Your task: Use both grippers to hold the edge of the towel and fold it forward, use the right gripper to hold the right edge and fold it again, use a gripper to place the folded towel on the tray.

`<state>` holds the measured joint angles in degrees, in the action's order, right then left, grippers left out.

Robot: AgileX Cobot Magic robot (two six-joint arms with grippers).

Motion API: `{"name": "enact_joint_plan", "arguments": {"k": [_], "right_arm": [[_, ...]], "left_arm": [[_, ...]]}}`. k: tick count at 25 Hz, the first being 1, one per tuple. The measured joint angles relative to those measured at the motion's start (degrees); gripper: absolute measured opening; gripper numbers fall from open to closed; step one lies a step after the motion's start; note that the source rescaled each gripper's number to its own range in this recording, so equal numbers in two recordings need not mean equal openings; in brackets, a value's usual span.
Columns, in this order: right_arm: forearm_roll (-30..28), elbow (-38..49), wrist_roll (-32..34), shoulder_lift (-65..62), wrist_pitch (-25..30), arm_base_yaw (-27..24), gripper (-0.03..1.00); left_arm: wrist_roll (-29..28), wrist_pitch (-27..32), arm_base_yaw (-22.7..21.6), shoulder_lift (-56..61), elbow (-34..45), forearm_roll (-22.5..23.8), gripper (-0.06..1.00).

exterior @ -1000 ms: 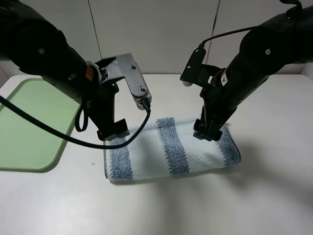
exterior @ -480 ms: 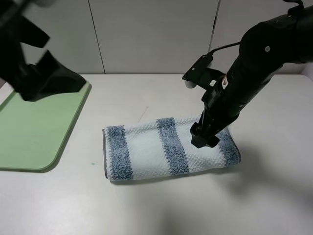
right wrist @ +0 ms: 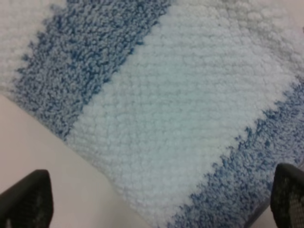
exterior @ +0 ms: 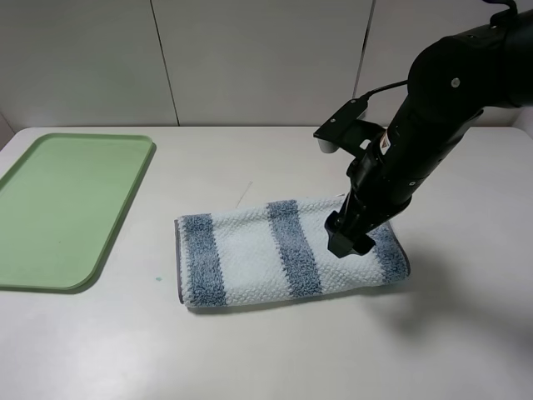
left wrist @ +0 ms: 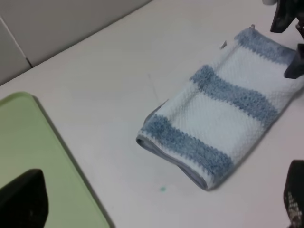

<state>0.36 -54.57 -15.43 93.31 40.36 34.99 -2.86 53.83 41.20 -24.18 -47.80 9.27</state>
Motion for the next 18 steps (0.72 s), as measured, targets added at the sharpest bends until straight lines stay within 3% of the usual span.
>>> {"name": "enact_joint_plan", "arguments": {"k": [10, 18], "right_arm": [[0.29, 0.00, 0.04, 0.00, 0.00, 0.00, 1.00], [0.95, 0.00, 0.04, 0.00, 0.23, 0.00, 1.00]], "left_arm": [[-0.89, 1.35, 0.00, 23.13, 13.27, -5.37, 1.00], [-0.34, 6.63, 0.00, 24.64, 19.24, -6.92, 0.98]]}}
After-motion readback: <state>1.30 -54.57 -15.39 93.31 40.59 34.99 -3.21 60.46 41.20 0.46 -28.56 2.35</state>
